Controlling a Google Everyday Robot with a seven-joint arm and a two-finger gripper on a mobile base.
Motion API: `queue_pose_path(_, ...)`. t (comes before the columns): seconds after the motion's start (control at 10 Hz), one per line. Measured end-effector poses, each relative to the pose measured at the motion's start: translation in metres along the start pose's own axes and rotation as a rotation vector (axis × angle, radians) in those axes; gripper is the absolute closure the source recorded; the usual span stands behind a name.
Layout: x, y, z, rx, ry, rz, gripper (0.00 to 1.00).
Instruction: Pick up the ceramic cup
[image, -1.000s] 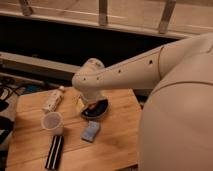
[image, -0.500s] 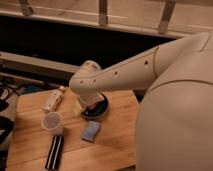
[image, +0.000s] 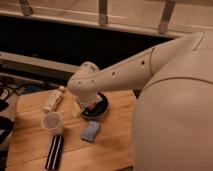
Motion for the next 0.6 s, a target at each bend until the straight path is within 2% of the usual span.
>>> queue_pose_path(0.2, -0.001, 0.001, 0.000, -0.002, -0.001, -0.007, 0.13)
queue_pose_path(0.3, -0.007, 0.002, -0.003, -0.007, -0.017, -0.017, 0.13)
queue_pose_path(0.5, -0.032, 0.003, -0.012, -0.030, -0.067, -0.017, 0.13)
queue_pose_path(0.6, -0.057, 0.007, -0.015, -0.055, -0.099, -0.016, 0.13)
